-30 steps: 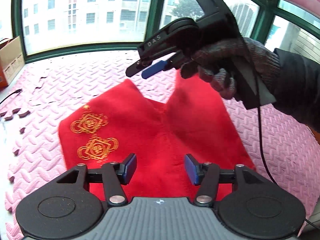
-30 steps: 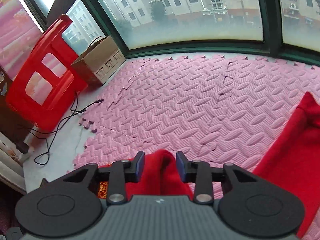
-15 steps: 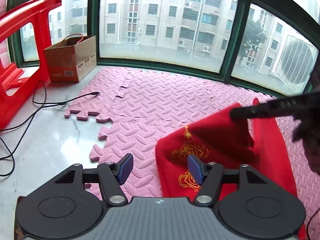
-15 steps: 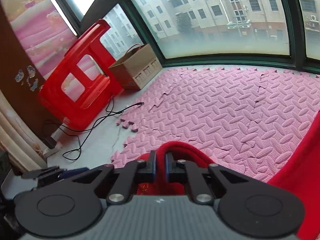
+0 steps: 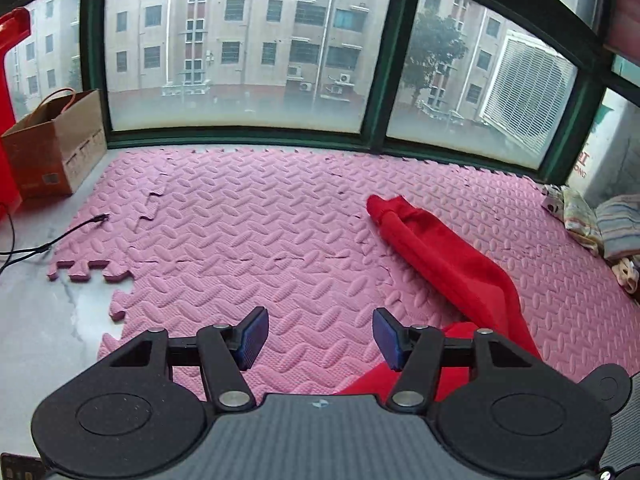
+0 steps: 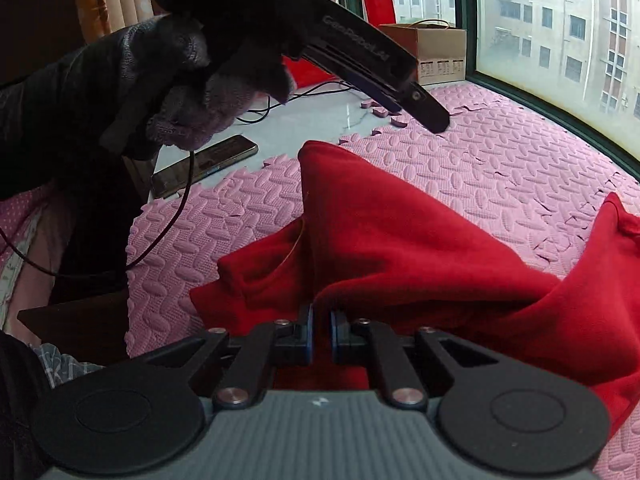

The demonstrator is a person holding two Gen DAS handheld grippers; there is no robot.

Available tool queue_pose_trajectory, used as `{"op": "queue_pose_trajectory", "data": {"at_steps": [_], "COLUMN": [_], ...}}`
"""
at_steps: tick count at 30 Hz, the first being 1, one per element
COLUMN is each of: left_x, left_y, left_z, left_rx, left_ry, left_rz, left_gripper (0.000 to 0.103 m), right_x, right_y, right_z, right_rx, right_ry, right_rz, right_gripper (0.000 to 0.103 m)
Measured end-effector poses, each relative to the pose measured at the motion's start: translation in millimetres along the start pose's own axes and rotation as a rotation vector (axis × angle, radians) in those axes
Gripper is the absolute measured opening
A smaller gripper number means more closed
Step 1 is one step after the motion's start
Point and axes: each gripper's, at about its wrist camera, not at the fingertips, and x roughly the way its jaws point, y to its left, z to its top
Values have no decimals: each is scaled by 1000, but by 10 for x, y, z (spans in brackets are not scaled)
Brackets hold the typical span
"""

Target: Fold clothes

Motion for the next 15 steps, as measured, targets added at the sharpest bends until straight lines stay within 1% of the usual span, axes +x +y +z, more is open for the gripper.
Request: {"op": "queue_pose_trajectory", "data": {"at_steps": [2, 4, 6, 7, 8, 9, 10, 11, 12, 13, 15], "left_x": [150, 241, 318, 356, 374, 384, 373, 353, 332, 308, 236], "left_y": [-115, -159, -162, -150, -150, -155, -167, -181, -194, -194, -177], "left_z": [-52, -120, -174, -194, -211, -228, -246, -265, -283, -284, -231], "left_rx": [25, 14, 0, -12, -17, -18, -9, 6, 20, 23, 15], "left_ry": [55, 98, 124, 134, 143, 151, 148, 141, 133, 120, 76], "left_rz": [-52, -100, -124, -134, -139, -141, -143, -144, -145, -139, -122], "left_gripper": [60, 60, 60, 57, 50, 37, 29, 25, 18, 14, 11], "right_x": [-39, -79, -90, -85, -68, -49, -52, -66, -81, -95, -127], "right_y": [-10, 17, 53, 66, 68, 67, 59, 44, 26, 7, -26], "right_z": [-23, -44, -50, -54, -62, -71, -77, -77, -72, -66, -47], "right_rx": [-4, -21, -54, -72, -71, -66, -56, -42, -25, -7, 15], "right_ry": [-10, -24, -25, -21, -17, -15, -17, -19, -23, -27, -44], "right_rz": [5, 2, -8, -15, -16, -17, -15, -13, -11, -10, -23], "right_gripper": [7, 7, 7, 7, 8, 8, 8, 8, 9, 9, 11]}}
